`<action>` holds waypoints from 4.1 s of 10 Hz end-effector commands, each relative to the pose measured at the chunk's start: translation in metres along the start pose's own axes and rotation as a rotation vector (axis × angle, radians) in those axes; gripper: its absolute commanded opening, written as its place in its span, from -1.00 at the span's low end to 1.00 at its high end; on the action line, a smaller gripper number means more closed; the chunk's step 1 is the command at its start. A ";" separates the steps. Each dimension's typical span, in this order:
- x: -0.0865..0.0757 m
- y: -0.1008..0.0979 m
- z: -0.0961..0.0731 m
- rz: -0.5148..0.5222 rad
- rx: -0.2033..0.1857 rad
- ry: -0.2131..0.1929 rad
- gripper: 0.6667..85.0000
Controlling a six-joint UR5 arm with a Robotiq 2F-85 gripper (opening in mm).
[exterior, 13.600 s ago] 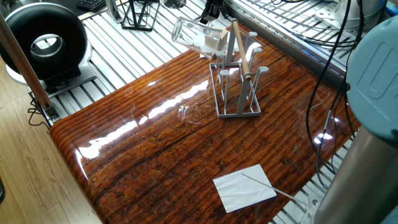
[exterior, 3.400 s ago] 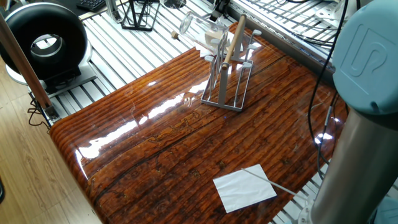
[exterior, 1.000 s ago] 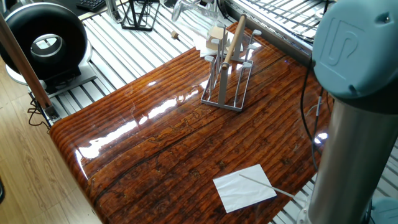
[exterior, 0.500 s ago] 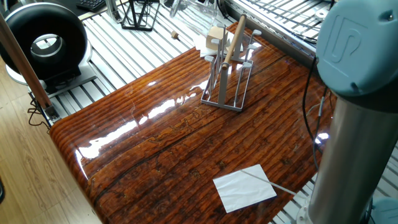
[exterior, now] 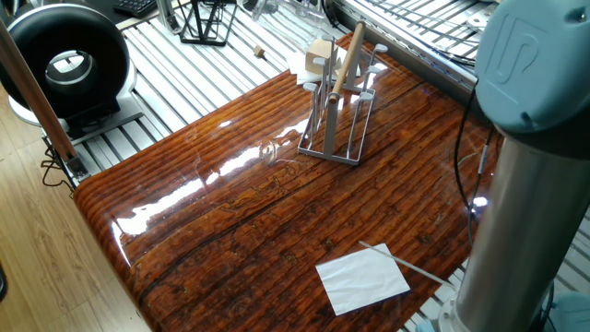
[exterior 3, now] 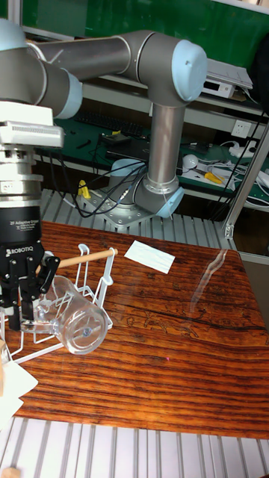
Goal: Put the cup on the cup rack
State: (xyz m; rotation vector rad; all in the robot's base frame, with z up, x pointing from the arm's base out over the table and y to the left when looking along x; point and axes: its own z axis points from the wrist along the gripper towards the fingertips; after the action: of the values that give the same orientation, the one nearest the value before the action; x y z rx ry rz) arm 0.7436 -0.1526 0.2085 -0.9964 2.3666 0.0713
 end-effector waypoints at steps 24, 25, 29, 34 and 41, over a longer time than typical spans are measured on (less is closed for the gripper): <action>0.019 -0.005 0.003 -0.044 -0.050 -0.226 -0.99; 0.018 -0.005 0.004 -0.044 -0.052 -0.235 -0.99; 0.018 -0.003 0.002 -0.046 -0.062 -0.255 -0.99; 0.024 -0.003 0.002 -0.048 -0.059 -0.248 -0.99; 0.030 -0.004 0.012 -0.045 -0.065 -0.283 -0.99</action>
State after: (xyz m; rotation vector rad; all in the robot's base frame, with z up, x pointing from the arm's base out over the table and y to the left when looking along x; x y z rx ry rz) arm 0.7329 -0.1695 0.1833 -1.0142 2.1127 0.2487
